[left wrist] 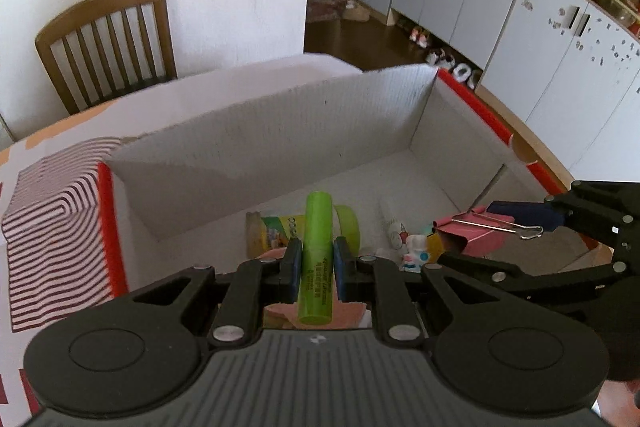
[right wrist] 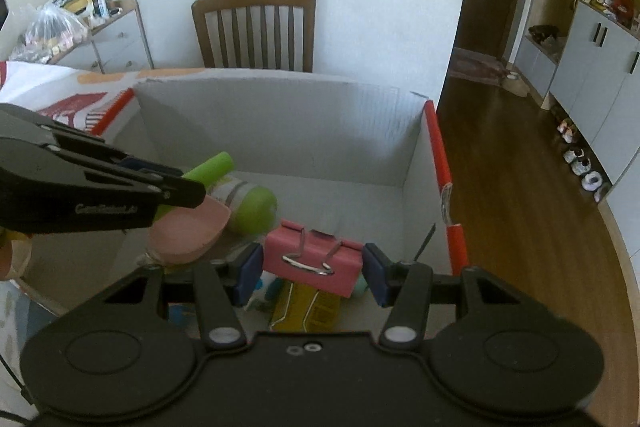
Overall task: Organize rigid objects
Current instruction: 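Lower the highlighter and binder clip into the shoebox with both grippers, then open the right gripper to drop the clip while the left releases the highlighter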
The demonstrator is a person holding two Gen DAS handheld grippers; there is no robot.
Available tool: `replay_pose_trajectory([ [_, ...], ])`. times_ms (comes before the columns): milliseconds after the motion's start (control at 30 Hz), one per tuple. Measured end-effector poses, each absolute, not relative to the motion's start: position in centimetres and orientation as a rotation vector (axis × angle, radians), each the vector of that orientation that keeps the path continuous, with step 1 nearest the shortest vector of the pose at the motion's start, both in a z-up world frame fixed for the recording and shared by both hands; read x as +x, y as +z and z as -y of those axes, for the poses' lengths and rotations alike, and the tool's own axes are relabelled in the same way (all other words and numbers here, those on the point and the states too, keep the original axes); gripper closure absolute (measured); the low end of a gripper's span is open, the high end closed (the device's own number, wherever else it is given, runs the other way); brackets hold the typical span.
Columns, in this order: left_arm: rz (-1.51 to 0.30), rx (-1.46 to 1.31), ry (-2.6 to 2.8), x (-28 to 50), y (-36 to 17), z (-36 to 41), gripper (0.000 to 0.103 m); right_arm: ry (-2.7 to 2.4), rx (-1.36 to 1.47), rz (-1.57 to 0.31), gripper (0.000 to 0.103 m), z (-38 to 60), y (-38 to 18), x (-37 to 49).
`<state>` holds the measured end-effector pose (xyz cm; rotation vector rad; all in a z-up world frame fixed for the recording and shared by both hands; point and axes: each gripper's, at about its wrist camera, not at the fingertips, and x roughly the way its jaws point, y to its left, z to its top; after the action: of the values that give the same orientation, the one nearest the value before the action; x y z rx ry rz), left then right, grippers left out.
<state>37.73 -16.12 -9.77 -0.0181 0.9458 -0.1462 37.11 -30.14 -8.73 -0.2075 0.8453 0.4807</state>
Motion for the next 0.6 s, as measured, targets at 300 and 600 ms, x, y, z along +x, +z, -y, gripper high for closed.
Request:
replay_pose_trajectory([
  [300, -1.022, -0.042, -0.129, 38.7, -10.9, 15.9, 0.087, 0.477, -0.215, -0.869, 0.05, 30.2, -9.5, 37.1],
  [600, -1.044, -0.061, -0.126, 38.1, -10.7, 16.1, 0.087, 0.492, -0.199, -0.875, 0.043, 30.5, -9.3, 36.6],
])
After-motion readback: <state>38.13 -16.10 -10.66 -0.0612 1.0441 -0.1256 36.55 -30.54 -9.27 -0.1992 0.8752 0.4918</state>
